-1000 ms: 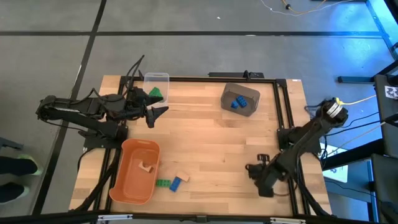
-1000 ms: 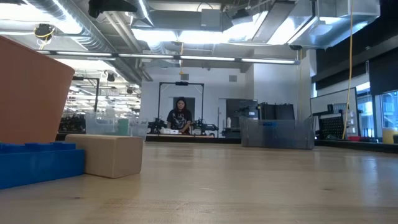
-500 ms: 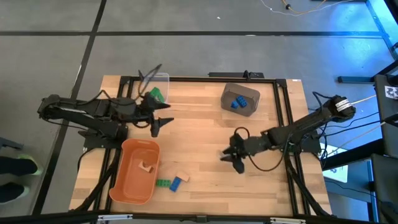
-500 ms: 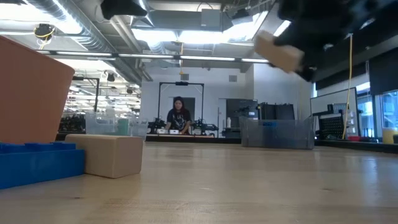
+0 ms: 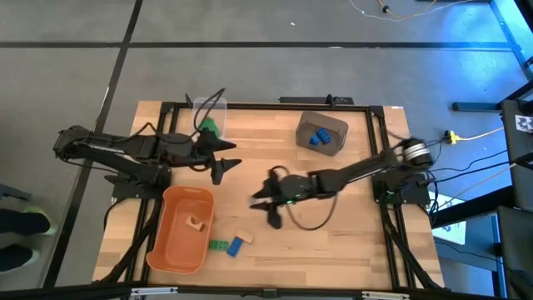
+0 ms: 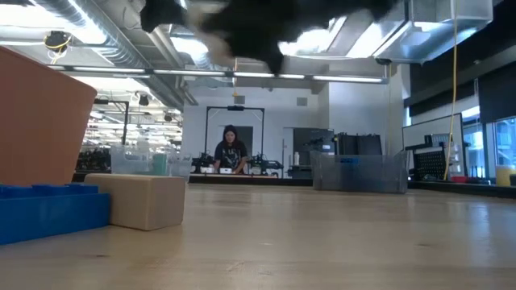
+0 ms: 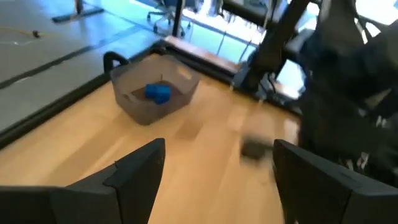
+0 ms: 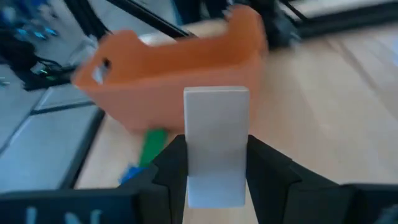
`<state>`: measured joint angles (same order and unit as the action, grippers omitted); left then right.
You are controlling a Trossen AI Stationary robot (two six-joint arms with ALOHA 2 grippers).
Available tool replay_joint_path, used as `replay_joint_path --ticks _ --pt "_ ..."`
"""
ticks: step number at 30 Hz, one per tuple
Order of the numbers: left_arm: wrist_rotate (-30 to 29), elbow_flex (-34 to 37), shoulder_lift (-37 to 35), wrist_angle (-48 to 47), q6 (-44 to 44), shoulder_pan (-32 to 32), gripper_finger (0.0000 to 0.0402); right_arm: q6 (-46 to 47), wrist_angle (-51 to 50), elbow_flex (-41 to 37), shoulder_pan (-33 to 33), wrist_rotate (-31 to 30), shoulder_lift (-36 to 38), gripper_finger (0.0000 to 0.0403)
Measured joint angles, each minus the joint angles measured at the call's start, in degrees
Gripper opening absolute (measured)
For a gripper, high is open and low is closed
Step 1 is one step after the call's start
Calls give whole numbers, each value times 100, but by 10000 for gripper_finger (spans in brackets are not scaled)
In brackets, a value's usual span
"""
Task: Sort & place blocks by color
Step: Put the right brown block into the orange bin
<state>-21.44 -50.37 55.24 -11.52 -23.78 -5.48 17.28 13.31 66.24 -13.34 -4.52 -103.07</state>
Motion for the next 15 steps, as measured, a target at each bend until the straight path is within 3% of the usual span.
replay_joint_path --ticks 6,15 --pt "-186 0 0 784 -244 98 290 -105 394 1671 -24 209 -1392 125" --pt "517 0 -2 1128 -314 177 290 323 417 3622 -22 -206 -2968 125"
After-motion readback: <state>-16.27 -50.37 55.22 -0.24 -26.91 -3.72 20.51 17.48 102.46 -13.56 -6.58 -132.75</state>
